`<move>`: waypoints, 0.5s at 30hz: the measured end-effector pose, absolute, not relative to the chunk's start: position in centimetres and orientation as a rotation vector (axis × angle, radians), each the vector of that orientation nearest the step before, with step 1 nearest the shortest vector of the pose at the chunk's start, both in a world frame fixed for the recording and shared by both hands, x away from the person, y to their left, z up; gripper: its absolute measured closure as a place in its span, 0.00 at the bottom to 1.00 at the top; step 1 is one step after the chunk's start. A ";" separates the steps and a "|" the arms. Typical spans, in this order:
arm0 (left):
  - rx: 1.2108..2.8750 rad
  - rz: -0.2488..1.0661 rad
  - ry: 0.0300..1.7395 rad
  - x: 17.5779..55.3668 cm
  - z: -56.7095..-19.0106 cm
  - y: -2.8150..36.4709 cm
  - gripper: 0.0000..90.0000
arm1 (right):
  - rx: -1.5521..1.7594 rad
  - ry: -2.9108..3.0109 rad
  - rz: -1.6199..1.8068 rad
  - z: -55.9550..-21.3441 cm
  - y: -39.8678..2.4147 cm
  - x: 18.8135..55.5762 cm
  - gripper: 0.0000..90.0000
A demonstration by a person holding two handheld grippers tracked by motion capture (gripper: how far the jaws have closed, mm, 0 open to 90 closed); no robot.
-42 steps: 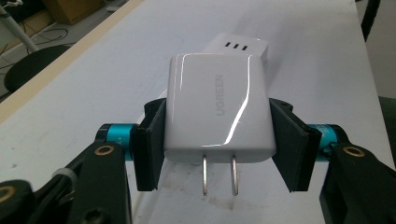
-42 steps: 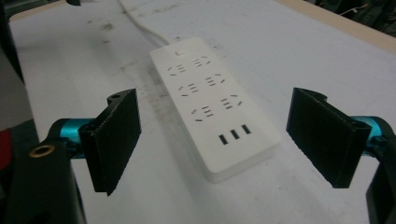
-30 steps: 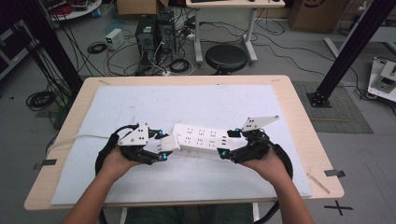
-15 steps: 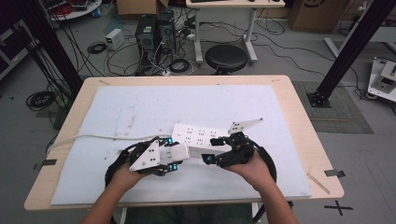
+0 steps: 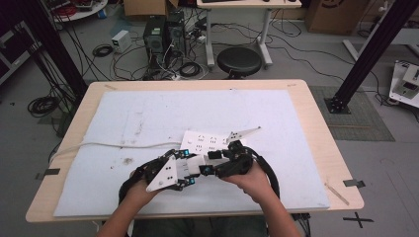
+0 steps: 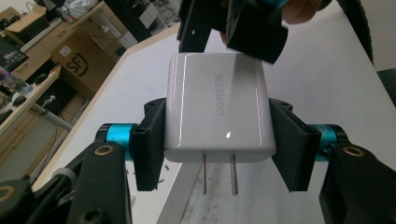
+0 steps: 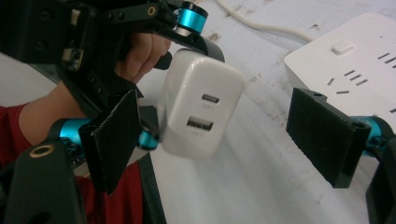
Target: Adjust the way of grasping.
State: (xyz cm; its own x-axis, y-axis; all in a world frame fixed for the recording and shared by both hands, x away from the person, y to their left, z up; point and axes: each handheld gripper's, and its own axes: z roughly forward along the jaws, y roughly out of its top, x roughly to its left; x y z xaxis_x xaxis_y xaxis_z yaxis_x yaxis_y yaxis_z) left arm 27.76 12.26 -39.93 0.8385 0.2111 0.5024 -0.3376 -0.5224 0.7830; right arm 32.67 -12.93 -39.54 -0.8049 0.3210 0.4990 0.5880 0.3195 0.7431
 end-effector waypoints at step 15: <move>2.001 0.707 -0.112 27.7 -39.6 11.3 0.47 | -0.758 -2.182 -1.523 -40.3 -12.5 33.2 0.59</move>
